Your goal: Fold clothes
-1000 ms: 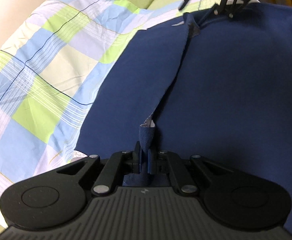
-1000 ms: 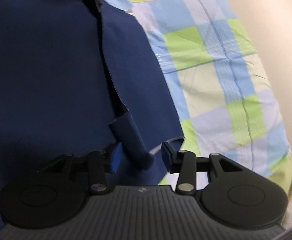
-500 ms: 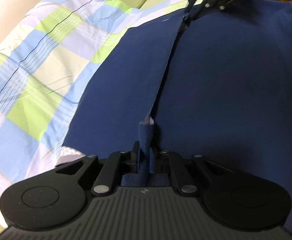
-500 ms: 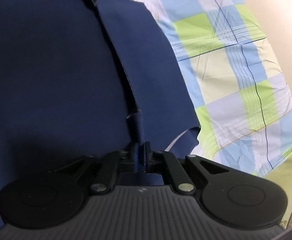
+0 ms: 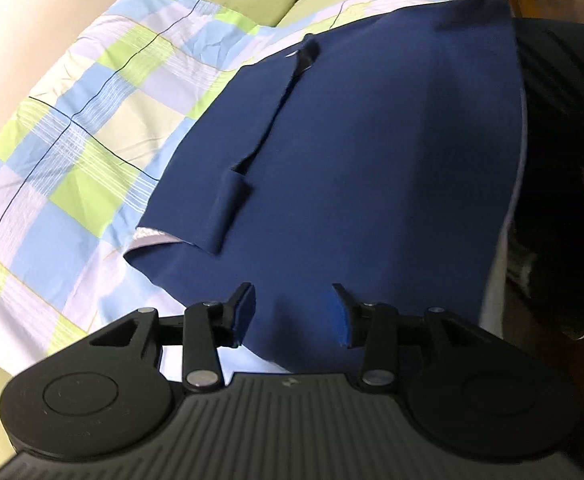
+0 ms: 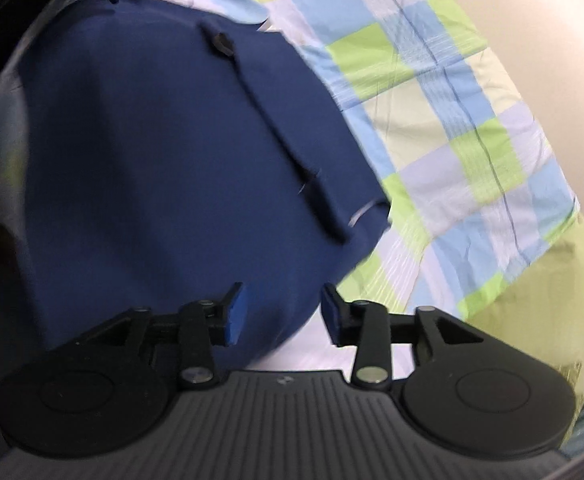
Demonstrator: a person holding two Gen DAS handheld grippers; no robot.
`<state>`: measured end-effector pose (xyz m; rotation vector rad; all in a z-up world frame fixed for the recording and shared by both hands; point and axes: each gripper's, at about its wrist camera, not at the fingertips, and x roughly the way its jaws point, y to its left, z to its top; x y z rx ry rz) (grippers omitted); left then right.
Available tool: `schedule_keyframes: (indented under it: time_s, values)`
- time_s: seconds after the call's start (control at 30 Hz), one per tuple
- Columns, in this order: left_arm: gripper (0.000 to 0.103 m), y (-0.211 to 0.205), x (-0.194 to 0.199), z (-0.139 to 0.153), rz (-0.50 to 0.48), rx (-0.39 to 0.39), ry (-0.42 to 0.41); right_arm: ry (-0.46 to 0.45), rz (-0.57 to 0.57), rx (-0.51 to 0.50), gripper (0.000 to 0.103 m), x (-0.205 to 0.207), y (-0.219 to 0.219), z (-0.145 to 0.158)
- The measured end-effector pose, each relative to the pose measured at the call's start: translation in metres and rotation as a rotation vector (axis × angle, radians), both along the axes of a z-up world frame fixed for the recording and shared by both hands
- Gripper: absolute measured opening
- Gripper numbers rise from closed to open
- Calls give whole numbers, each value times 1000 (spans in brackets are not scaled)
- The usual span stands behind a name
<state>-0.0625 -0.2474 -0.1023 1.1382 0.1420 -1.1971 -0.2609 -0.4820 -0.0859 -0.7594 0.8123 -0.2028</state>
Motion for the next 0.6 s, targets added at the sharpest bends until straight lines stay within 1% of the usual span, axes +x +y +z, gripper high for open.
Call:
schedule_keyframes:
  time_s: [0.07, 0.1, 0.13, 0.2, 0.27, 0.3, 0.37, 0.43, 0.5, 0.6]
  values:
    - [49, 5, -6, -2, -2, -9, 3, 13, -37, 5, 41, -15, 0, -1]
    - [50, 9, -9, -3, -12, -6, -10, 33, -40, -16, 41, -24, 2, -4]
    - [53, 12, -13, -4, -27, -1, -28, 61, -33, -52, 41, -33, 4, -9]
    - [54, 13, -17, -5, -36, 2, -46, 128, -14, -110, 41, -51, 11, -21]
    - [55, 43, -24, 4, -32, 3, -41, 181, 13, -121, 43, -66, 15, -31]
    - [55, 45, -30, 3, -28, 1, -40, 192, 29, -131, 44, -70, 18, -35]
    - [57, 48, -39, 4, -19, -3, -36, 216, 71, -161, 56, -77, 26, -45]
    - [57, 49, -44, 3, -13, -4, -33, 213, 135, -187, 60, -78, 36, -53]
    - [58, 52, -45, 2, -8, 0, -34, 191, 183, -221, 60, -70, 44, -57]
    - [59, 61, -43, 5, 9, -1, -30, 143, 208, -290, 60, -60, 52, -59]
